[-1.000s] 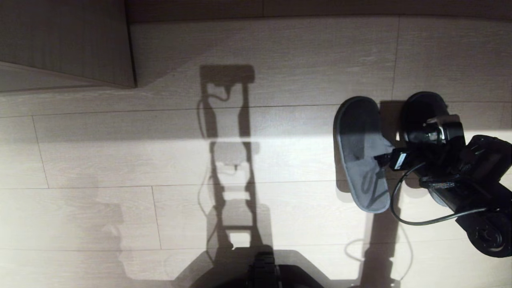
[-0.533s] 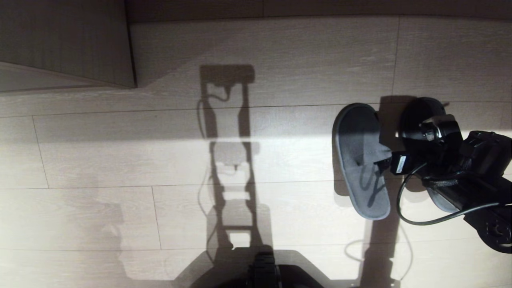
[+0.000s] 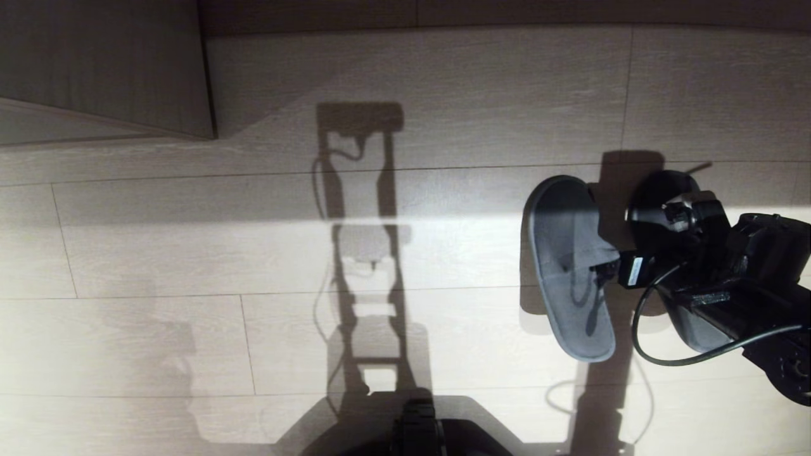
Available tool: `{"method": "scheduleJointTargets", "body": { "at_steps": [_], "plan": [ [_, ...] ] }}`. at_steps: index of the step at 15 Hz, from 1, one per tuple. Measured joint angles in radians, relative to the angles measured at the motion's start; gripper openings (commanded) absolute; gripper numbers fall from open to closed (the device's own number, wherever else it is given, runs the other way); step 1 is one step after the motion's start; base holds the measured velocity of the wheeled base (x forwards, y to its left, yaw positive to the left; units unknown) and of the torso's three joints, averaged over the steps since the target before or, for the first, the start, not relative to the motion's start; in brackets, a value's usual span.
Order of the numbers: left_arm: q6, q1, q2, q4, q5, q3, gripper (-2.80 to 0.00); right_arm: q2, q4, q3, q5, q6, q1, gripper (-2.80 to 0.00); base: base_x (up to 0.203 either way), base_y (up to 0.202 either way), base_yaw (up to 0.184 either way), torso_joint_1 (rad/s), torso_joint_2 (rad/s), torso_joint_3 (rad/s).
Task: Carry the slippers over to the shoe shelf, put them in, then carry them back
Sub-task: Place the slippers on the floor
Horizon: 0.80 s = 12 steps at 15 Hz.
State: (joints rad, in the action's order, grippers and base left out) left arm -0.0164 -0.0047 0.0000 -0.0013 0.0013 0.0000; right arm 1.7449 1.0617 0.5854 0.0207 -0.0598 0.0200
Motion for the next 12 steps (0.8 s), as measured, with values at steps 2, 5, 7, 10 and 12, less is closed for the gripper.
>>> {"method": "scheduleJointTargets", "body": {
  "at_steps": [2, 5, 7, 10, 12],
  "plan": [
    [0.0, 0.0, 0.0, 0.0, 0.0, 0.0, -2.8, 0.003, 0.003, -0.011, 0.094, 0.04, 0.0, 0.0, 0.0, 0.0, 0.0, 0.0, 0.0, 0.0],
    [0.0, 0.0, 0.0, 0.0, 0.0, 0.0, -2.8, 0.008, 0.007, -0.022, 0.104, 0.026, -0.004, 0.0, 0.0, 0.0, 0.0, 0.0, 0.0, 0.0],
    [0.0, 0.0, 0.0, 0.0, 0.0, 0.0, -2.8, 0.005, 0.049, -0.028, 0.089, -0.034, -0.004, 0.0, 0.0, 0.0, 0.0, 0.0, 0.0, 0.0],
    [0.0, 0.0, 0.0, 0.0, 0.0, 0.0, -2.8, -0.004, 0.06, -0.061, 0.082, -0.051, -0.005, 0.0, 0.0, 0.0, 0.0, 0.0, 0.0, 0.0],
    [0.0, 0.0, 0.0, 0.0, 0.0, 0.0, -2.8, -0.009, 0.072, -0.102, 0.081, -0.047, -0.005, 0.0, 0.0, 0.0, 0.0, 0.0, 0.0, 0.0]
  ]
}}
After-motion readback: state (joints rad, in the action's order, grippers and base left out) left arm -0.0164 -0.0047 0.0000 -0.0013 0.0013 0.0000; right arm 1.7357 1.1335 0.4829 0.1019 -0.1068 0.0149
